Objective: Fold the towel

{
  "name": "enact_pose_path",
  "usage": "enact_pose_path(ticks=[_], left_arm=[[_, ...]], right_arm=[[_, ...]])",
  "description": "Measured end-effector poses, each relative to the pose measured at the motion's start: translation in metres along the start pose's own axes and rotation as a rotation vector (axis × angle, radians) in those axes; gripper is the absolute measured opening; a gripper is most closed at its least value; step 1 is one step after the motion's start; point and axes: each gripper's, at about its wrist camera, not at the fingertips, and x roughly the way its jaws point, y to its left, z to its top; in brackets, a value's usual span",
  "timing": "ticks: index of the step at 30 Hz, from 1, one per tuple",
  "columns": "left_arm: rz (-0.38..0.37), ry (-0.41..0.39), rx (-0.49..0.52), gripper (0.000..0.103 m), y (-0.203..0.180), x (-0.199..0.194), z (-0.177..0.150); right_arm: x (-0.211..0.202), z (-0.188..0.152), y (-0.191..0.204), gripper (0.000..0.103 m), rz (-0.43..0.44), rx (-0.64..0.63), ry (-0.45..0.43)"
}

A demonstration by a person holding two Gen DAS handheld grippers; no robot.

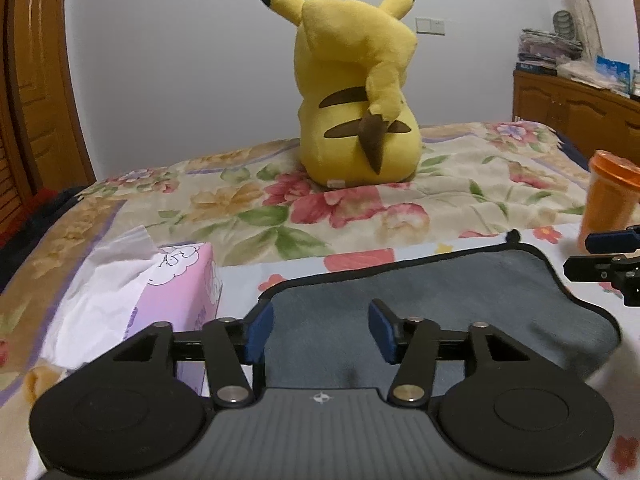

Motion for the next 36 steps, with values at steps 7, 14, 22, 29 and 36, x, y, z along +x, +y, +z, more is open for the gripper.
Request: enact_pose_path(ticks=[7, 14, 22, 29, 36], left_arm=[[-0.025, -0.012, 0.006, 0.074, -0.007, -0.037, 0.003], [-0.018, -0.026, 0.021, 0.088, -0.016, -0.070, 0.003], [-0.012, -0.056, 0.006, 0.103, -0.025, -0.105, 0.005], [-0.018, -0.060, -0.005, 0.103, -0.031, -0.134, 0.010], [0.006, -0.078, -0.012, 0.103, -0.032, -0.170, 0.017]], right_arm=[[-0.036, 0.001, 0.005, 0.067, -0.001, 0.043, -0.016], [-0.070, -0.006, 0.006, 0.095, -0.026, 0.069, -0.044], [-0.095, -0.011, 0.007, 0.103, -0.062, 0.080, -0.044], [-0.125, -0.010, 0.014, 0.103, -0.089, 0.079, -0.060], [-0.158, -0.003, 0.024, 0.103, -0.096, 0.070, -0.084]])
